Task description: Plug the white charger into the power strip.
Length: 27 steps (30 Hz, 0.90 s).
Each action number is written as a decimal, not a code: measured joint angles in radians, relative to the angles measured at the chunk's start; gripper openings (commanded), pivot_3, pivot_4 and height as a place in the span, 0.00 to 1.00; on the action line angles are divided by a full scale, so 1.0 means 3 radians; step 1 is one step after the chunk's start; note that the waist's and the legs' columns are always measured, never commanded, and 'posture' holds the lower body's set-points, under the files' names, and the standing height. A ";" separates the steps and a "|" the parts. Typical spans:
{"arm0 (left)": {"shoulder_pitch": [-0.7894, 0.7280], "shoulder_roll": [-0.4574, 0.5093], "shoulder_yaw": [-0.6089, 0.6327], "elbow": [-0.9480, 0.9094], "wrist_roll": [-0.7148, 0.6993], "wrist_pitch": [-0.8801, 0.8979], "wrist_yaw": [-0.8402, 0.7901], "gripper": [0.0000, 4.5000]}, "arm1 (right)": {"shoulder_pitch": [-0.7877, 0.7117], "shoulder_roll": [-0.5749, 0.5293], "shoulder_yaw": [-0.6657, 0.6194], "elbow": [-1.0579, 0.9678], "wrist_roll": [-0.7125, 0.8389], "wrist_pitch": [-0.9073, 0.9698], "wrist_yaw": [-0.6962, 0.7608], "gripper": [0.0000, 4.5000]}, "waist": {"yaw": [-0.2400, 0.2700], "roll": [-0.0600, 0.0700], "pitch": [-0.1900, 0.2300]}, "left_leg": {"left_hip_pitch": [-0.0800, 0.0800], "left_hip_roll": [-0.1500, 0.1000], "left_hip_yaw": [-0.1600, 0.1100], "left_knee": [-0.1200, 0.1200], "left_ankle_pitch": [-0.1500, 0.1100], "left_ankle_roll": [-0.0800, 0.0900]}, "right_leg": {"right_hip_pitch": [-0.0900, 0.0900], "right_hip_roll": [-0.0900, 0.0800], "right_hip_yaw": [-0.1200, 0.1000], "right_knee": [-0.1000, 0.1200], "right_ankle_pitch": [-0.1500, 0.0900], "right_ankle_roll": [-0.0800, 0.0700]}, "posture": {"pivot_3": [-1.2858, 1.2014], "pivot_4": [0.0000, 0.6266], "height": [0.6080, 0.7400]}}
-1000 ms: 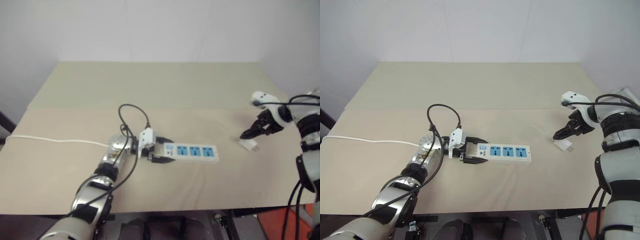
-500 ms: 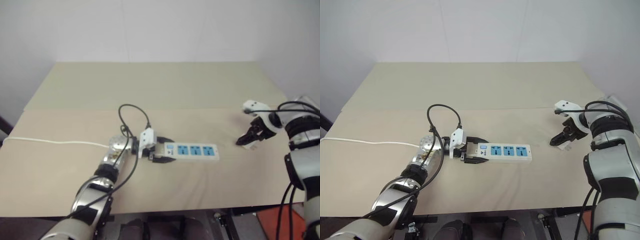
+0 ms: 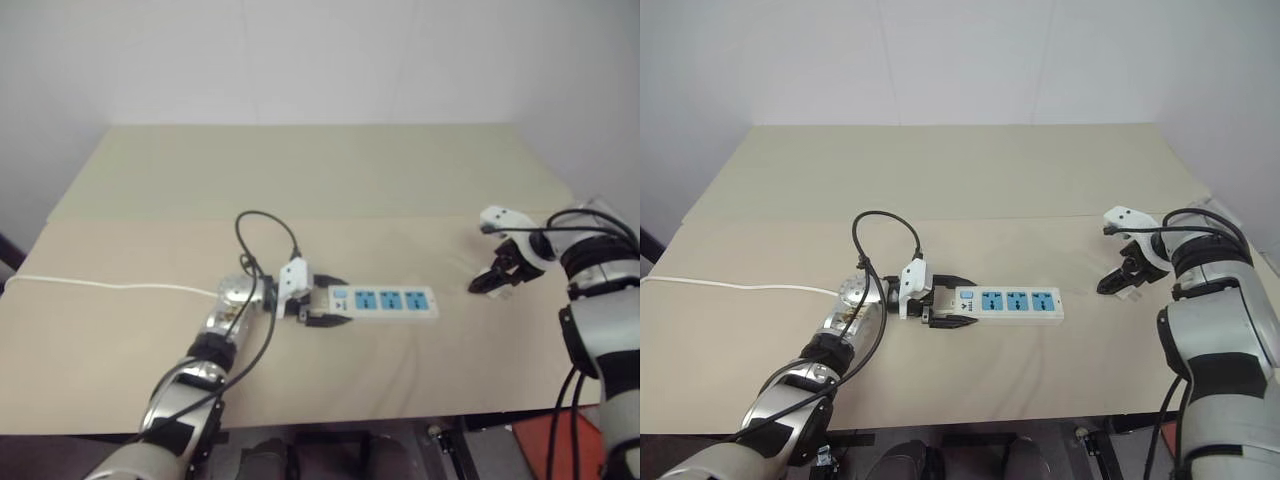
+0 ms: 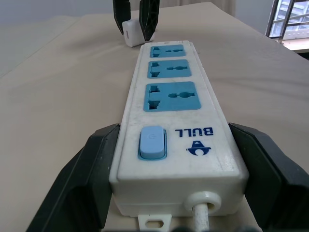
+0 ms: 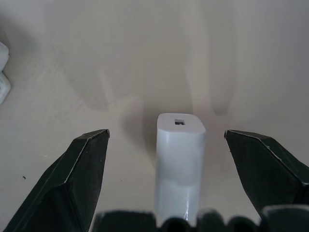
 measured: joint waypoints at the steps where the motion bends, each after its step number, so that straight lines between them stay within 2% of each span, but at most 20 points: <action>1: 0.0005 0.0000 0.0000 -0.0008 0.0000 0.0008 0.0005 0.72 | 0.0001 0.0011 0.0000 0.0004 -0.0008 -0.0005 -0.0011 0.87 | 0.0000 0.0000 0.0000 | 0.0001 0.0000 0.0000 0.0000 0.0000 0.0000 | 0.0001 0.0000 0.0000 0.0000 0.0000 0.0000 | 0.52 0.24 1.00; 9: 0.0021 0.0006 -0.0005 -0.0053 0.0000 0.0052 0.0022 0.72 | 0.0022 0.0076 -0.0005 0.0027 -0.0025 -0.0033 -0.0055 0.26 | -0.0001 0.0001 0.0000 | 0.0002 0.0000 0.0000 -0.0001 0.0000 -0.0001 | 0.0002 0.0000 0.0000 0.0000 0.0000 0.0000 | 0.52 0.24 1.00; 19: 0.0022 0.0041 -0.0006 -0.0072 -0.0002 0.0072 0.0030 0.72 | 0.0088 0.0045 -0.0018 -0.0096 -0.0045 -0.0172 0.0051 0.26 | -0.0015 0.0001 0.0000 | 0.0004 0.0001 0.0000 -0.0002 0.0001 -0.0002 | 0.0002 0.0003 0.0001 0.0000 0.0000 0.0000 | 0.52 0.24 1.00; 22: 0.0022 0.0069 -0.0005 -0.0089 -0.0003 0.0083 0.0075 0.72 | 0.0214 -0.0046 -0.0166 -0.0446 0.0070 -0.0249 0.0165 0.26 | -0.0020 0.0002 0.0001 | 0.0004 0.0002 0.0000 -0.0003 0.0002 -0.0003 | 0.0002 0.0003 0.0001 0.0000 0.0000 0.0000 | 0.52 0.24 1.00; 27: 0.0028 0.0132 -0.0005 -0.0155 -0.0007 0.0129 0.0102 0.72 | 0.0692 -0.0157 -0.0771 -0.1616 0.0640 -0.0062 0.0195 0.26 | -0.0010 0.0002 0.0001 | 0.0005 0.0005 0.0000 -0.0004 0.0003 -0.0005 | 0.0002 0.0005 0.0001 0.0000 0.0000 0.0000 | 0.52 0.24 1.00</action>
